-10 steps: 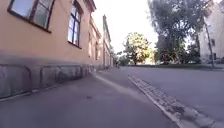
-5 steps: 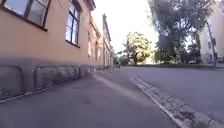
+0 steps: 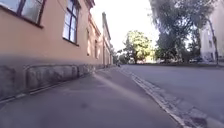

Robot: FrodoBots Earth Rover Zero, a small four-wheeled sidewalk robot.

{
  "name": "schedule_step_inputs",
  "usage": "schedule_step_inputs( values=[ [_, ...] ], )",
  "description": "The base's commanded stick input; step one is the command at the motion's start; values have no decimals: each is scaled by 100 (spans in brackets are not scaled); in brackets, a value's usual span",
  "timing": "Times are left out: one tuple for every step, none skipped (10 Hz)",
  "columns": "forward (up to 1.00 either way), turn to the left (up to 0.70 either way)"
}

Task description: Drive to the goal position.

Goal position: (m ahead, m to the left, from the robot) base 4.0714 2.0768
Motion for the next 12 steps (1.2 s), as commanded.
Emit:
schedule_step_inputs(
  values=[
    [50, 0],
    [50, 0],
    [50, 0],
    [50, 0],
    [50, 0],
    [50, 0],
    [50, 0],
    [50, 0],
    [50, 0],
    [50, 0],
    [50, 0],
    [50, 0]
  ],
)
